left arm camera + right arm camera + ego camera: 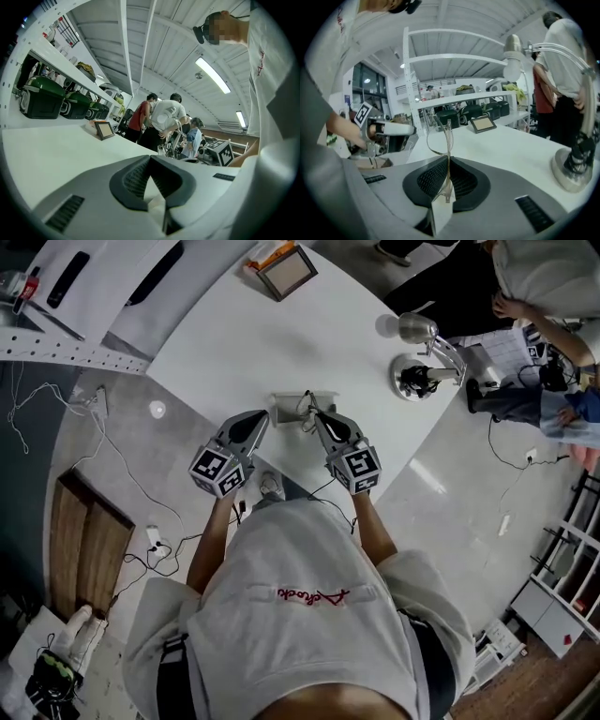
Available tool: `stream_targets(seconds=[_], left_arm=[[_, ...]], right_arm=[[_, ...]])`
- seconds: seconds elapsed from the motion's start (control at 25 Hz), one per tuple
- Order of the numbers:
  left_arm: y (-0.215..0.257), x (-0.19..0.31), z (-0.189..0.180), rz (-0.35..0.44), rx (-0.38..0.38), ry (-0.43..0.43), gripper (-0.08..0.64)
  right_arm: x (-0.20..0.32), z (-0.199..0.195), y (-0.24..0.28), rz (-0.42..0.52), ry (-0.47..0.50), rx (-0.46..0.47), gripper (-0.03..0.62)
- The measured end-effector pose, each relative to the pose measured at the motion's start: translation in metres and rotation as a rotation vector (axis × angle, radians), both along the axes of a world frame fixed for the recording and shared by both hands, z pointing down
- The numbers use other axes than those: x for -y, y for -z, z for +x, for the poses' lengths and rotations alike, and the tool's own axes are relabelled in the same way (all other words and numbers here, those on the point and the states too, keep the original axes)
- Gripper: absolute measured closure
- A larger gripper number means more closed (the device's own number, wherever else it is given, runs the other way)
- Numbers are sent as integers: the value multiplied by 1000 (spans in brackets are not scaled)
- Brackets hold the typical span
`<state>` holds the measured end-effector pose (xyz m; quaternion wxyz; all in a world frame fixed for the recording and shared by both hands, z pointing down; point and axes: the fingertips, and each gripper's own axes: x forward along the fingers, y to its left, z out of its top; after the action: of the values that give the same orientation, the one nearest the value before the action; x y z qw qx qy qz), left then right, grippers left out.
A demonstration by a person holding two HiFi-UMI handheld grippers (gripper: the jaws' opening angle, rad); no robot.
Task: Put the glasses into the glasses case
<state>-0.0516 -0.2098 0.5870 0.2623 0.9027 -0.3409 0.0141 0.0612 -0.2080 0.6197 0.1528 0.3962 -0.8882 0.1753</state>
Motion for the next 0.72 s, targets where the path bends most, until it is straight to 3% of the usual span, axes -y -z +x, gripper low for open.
stream_targets(seconds=[0.32,0.56,0.72], left_arm=[[1,-8,-4,1,-1,8,546],[4,-14,-7,6,-4,16,546],[5,-17,-9,8,-3,25,546]], right_arm=[[-22,-24,-15,135,358,-413,578],[-41,-25,-36,274,670,-782,578],[-44,-21,-46,286,764,-858,578]])
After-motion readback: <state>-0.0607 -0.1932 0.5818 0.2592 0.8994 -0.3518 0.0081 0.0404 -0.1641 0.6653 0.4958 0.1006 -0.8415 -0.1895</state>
